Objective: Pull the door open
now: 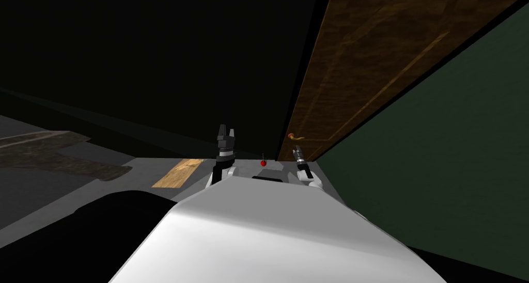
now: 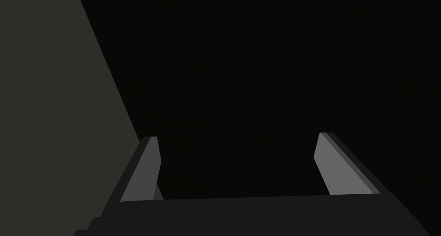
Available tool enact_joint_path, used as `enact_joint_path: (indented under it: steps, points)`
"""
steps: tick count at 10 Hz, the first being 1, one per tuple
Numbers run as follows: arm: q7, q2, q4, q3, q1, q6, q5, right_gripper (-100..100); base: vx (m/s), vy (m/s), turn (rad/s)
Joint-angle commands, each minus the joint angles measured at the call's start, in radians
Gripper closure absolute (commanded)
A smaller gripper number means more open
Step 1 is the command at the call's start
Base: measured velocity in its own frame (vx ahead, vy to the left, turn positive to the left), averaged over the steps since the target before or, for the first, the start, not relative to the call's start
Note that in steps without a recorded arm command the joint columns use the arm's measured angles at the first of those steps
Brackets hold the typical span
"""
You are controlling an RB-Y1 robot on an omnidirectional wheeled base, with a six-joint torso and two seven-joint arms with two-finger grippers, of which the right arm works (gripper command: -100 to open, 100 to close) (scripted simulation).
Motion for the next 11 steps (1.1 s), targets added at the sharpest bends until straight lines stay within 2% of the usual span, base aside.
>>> enact_joint_path:
  steps: [1, 7, 8, 10, 11]
  points:
    - [-0.003, -0.004, 0.029, 0.002, -0.012, -0.004, -0.004, -100, 0.021, -0.094, 0.081]
    - [-0.015, -0.026, 0.147, 0.011, -0.059, -0.022, -0.019, -100, 0.037, -0.107, 0.083]
    - [-0.015, -0.025, 0.142, 0.01, -0.057, -0.022, -0.018, -100, 0.016, -0.054, 0.02]
    - [0.004, -0.036, 0.157, -0.006, -0.05, -0.03, -0.061, -100, 0.032, -0.009, 0.242]
    - [0.004, -0.036, 0.157, -0.006, -0.05, -0.03, -0.061, -100, 0.049, -0.007, 0.109]
